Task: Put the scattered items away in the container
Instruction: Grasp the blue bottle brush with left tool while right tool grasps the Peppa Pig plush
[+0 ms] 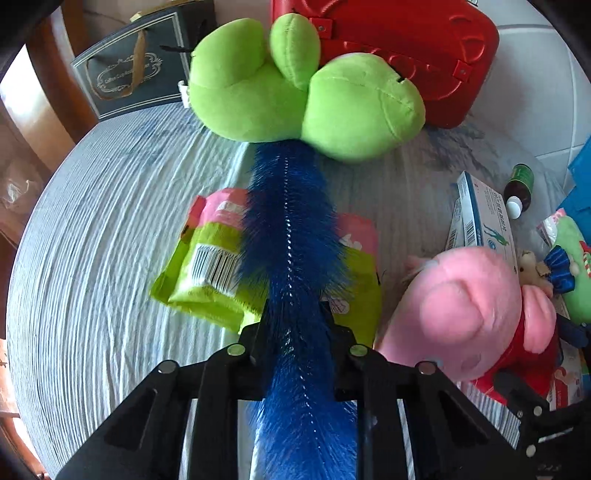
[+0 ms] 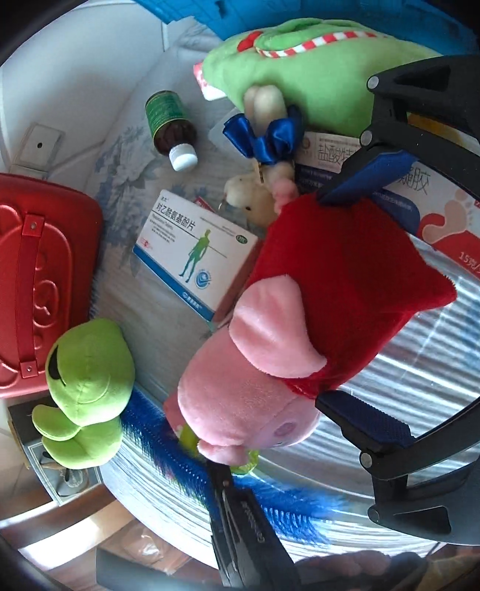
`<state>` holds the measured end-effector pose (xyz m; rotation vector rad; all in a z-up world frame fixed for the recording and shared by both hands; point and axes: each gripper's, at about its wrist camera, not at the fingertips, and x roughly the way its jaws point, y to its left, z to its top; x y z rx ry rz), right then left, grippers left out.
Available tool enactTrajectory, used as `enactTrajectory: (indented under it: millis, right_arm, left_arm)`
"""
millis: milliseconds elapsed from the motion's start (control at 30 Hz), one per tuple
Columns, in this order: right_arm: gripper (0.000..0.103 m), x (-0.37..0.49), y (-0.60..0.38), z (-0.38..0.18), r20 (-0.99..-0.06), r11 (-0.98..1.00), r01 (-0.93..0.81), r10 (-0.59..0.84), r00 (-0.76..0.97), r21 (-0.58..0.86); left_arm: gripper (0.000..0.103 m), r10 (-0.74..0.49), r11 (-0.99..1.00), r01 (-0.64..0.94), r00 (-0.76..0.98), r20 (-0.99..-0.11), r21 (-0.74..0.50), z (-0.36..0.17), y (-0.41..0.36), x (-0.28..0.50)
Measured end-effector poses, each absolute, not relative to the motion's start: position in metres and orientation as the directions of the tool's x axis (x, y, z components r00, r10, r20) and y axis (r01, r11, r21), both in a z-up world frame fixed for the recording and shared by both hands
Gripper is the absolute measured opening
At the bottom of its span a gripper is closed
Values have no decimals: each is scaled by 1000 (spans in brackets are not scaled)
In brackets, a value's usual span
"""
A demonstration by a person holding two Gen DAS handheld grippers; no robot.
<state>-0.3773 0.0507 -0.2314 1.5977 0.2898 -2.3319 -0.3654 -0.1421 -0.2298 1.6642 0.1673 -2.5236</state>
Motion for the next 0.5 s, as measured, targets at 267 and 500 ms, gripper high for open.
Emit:
enactTrajectory:
  millis: [267, 500]
  right_arm:
    - [90, -337, 32, -228, -939, -923, 385, -143, -313, 13]
    - [90, -293, 13, -226, -949, -902, 419, -216, -230, 104]
  left_arm:
    - [16, -71, -972, 233, -383, -921, -22, -221, -166, -294]
    - [16, -73, -970, 244, -363, -929, -19, -217, -166, -238]
